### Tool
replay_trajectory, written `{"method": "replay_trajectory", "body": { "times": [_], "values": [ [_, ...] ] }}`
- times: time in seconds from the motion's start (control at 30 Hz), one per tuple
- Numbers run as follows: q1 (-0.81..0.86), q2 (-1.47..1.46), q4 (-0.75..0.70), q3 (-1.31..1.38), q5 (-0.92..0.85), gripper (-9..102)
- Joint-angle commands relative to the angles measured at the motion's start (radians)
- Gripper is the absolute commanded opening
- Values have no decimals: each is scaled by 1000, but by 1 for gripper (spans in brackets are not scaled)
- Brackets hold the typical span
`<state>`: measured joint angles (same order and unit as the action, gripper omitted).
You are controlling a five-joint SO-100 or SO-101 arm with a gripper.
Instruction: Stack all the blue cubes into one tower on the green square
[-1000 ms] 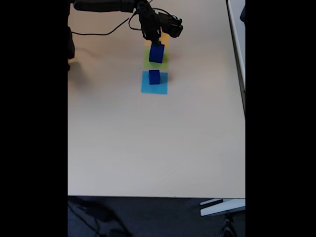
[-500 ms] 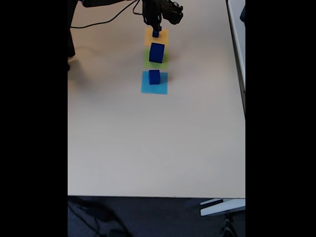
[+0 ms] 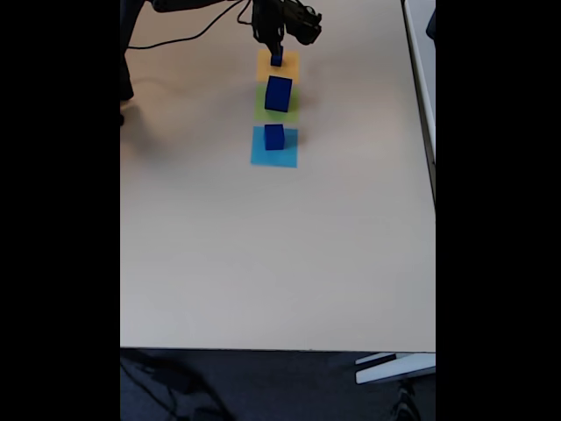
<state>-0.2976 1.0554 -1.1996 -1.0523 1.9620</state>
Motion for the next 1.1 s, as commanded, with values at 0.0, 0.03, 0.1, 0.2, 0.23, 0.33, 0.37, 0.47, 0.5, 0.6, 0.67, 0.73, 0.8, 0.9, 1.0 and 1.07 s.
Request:
{"method": "replay_trajectory", "body": {
  "times": [0.0, 0.03, 0.1, 0.2, 0.23, 0.33, 0.37, 0.47, 0.5, 0.6, 0.67, 0.73, 0.8, 0.9, 1.0, 1.07],
  "values": [
    [-17, 6, 20, 75, 17, 0],
    [-21, 2, 20, 80, 21, 0],
    [-31, -11, 20, 84, 32, 0],
    [-43, -35, 20, 101, 51, 0],
    [-46, -40, 20, 106, 55, 0],
    [-52, -52, 23, 109, 64, 0],
    [-54, -55, 23, 109, 66, 0],
    [-54, -60, 23, 109, 67, 0],
    [-54, -61, 23, 109, 66, 0],
    [-54, -64, 23, 109, 66, 0],
    [-55, -67, 23, 109, 67, 0],
    [-57, -72, 26, 109, 71, 0],
    [-58, -75, 26, 109, 72, 0],
    [-58, -75, 26, 109, 72, 0],
    [-58, -78, 26, 109, 72, 0],
    [-60, -80, 26, 109, 74, 0]
  ]
}}
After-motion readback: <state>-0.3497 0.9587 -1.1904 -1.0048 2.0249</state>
